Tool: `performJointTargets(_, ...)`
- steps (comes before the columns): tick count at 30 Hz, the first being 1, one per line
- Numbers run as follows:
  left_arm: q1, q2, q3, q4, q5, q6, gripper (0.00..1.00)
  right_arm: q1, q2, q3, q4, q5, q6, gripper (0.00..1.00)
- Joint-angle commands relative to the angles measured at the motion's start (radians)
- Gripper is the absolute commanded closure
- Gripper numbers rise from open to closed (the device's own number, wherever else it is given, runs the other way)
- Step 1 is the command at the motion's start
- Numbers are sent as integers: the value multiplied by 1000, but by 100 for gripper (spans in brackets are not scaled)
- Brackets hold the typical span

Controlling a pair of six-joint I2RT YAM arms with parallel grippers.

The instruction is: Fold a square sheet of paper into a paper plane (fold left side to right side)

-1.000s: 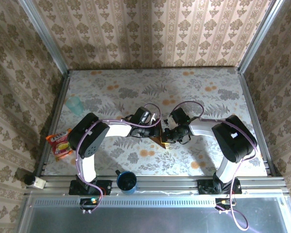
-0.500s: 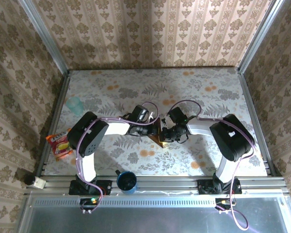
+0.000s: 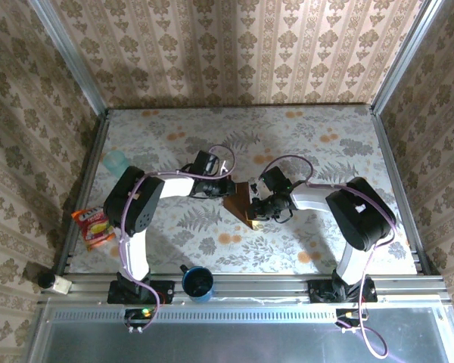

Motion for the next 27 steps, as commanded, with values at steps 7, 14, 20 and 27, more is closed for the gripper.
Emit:
performJointTargets(7, 104, 46, 100, -86, -81, 100, 100, 20, 88, -84, -169, 146, -14, 100)
performJointTargets(14, 88, -116, 32, -92, -70, 111, 100, 18, 56, -89, -116, 104, 7, 100)
performJointTargets(20, 5, -232, -83, -31, -20, 67, 100, 19, 52, -82, -105, 105, 14, 100)
performJointTargets(27, -80, -155, -63, 35, 53, 22, 100, 19, 46, -82, -97, 100, 16, 100)
